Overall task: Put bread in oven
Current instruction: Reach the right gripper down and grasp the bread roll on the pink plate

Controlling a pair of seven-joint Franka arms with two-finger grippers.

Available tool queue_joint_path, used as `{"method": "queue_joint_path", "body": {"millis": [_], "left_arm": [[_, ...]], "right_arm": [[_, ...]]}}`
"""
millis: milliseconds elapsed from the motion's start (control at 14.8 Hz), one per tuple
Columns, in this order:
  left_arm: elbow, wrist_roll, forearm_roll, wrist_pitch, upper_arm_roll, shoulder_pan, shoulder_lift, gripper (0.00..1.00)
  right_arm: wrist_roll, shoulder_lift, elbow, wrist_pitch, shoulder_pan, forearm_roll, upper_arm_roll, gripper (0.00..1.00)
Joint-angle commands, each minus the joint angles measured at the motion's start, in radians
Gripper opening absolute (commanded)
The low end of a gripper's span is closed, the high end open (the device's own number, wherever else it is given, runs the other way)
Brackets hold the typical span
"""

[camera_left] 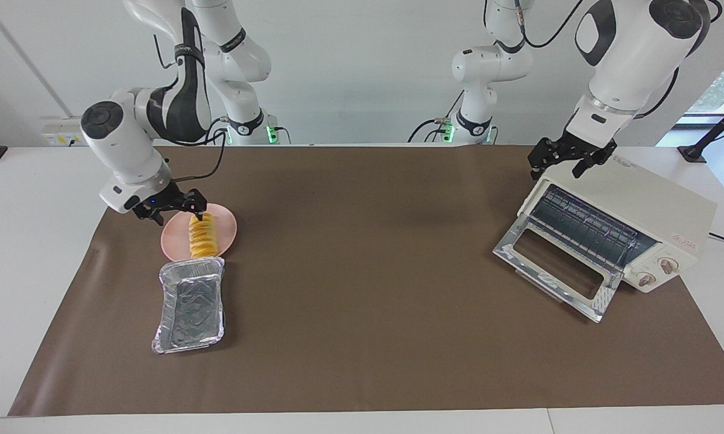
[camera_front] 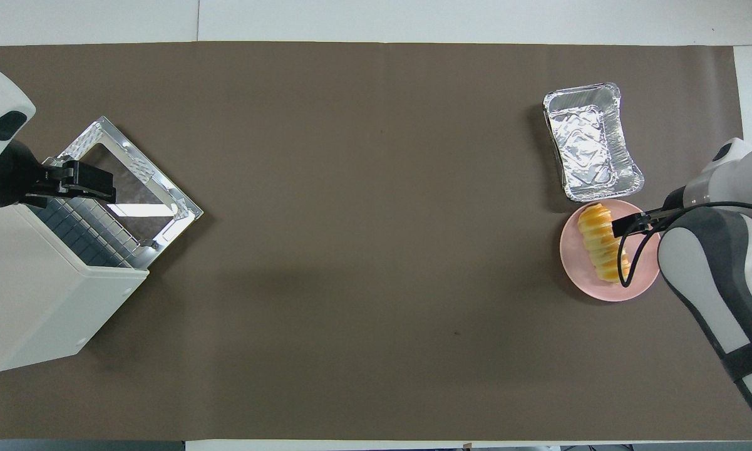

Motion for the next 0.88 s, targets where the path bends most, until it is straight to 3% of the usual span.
{"method": "queue_joint_path", "body": {"millis": [0, 473, 811], "left_arm": [[-0.025, 0.007, -0.017, 0.005, -0.004, 0.012, -0.023, 1.0], [-0.025, 0.007, -0.017, 0.005, -0.004, 0.012, -0.023, 1.0], [-0.025, 0.007, -0.017, 0.005, -0.004, 0.012, -0.023, 1.0]], "right_arm": [[-0.022, -0.041, -0.102, 0.071, -0.003, 0.004, 0.002, 1.0], [0.005, -0.051, -0.247, 0.236, 0.013, 0.006, 0.003, 1.0], [0.034, -0.045, -0.298, 0.313, 0.015, 0.006, 0.003, 0.71]]}}
